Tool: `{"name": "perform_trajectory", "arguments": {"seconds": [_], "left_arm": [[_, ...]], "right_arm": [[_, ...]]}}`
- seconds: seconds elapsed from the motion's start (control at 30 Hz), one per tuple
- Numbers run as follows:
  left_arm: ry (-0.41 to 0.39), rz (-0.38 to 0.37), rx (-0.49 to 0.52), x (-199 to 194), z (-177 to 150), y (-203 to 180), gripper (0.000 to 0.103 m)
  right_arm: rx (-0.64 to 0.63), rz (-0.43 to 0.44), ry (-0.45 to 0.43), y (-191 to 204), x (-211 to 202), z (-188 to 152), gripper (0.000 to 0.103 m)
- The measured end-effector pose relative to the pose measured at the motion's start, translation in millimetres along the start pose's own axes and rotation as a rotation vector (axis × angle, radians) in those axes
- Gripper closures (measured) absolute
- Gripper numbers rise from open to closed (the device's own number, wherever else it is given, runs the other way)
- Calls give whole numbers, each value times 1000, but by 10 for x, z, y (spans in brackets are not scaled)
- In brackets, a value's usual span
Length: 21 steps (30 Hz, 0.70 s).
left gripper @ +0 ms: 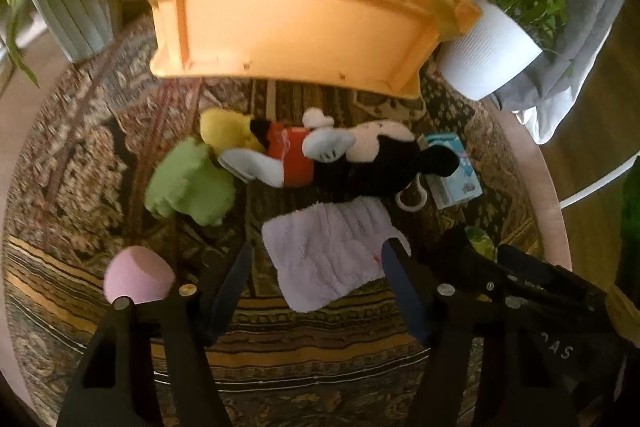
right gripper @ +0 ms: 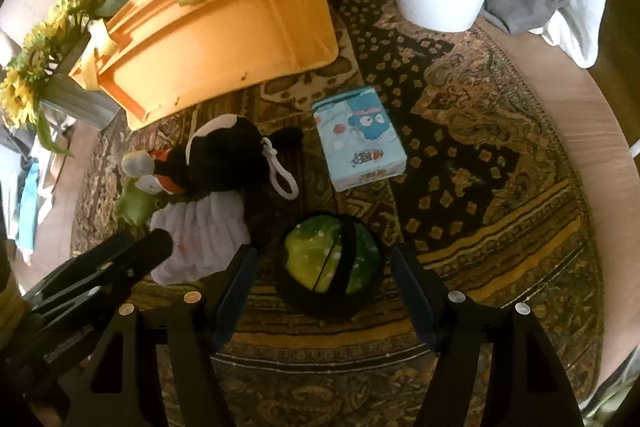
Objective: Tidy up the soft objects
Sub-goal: 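Grasp the lavender fluffy cloth with the left gripper while the right grasps the black pouch with green ball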
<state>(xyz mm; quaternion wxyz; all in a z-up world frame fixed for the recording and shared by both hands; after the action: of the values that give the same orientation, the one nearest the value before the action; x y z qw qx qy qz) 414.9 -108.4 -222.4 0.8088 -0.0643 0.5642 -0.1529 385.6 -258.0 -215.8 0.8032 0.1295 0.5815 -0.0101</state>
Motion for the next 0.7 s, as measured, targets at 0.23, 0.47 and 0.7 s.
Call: {"name": "perform_trajectory", "arguments": {"seconds": [0.23,0.47,0.7], "left_arm": [[39,-18,-17,183,5,-14,45],[36,5,-5,248,16,-24,58],[-6,3,29,153,20,-71,79]], "right_arm": [[11,13,32,-31,105,5,33],[52,56,91,-91,276,-45,35],[42,73,67,-60,227,-45,39]]}}
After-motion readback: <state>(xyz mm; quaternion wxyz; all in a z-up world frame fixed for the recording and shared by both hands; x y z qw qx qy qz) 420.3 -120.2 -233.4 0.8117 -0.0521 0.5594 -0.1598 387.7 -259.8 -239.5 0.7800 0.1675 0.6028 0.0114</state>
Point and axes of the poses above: each gripper's, at about its wrist camera, not at the fingertips, and x roughly the way its jaws point, y to its left, z to its top, the point moved 6 cm from there along x, roughly the way its jaws point, and after that the axes turned 2 degrees about y, right-handed, at the moved point
